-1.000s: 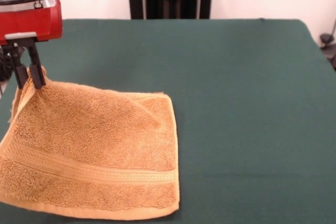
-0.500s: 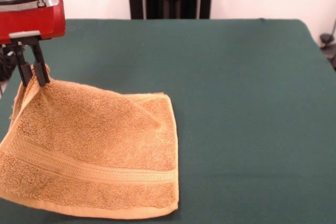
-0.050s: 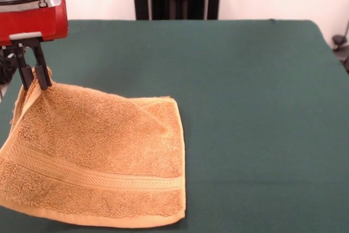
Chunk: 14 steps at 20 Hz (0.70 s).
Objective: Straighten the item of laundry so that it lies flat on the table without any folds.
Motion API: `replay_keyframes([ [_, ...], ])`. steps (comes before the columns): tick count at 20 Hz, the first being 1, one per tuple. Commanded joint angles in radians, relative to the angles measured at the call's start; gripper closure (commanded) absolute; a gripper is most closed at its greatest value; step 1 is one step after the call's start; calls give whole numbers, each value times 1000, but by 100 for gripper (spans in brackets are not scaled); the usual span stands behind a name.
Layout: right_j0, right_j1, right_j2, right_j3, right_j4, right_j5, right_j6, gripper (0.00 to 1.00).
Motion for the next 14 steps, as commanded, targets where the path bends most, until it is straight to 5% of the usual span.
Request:
replay_keyframes([
  [1, 13, 44, 102, 35, 17, 102, -2, 100],
  [14, 14, 50, 100, 25, 29, 116, 17, 100],
])
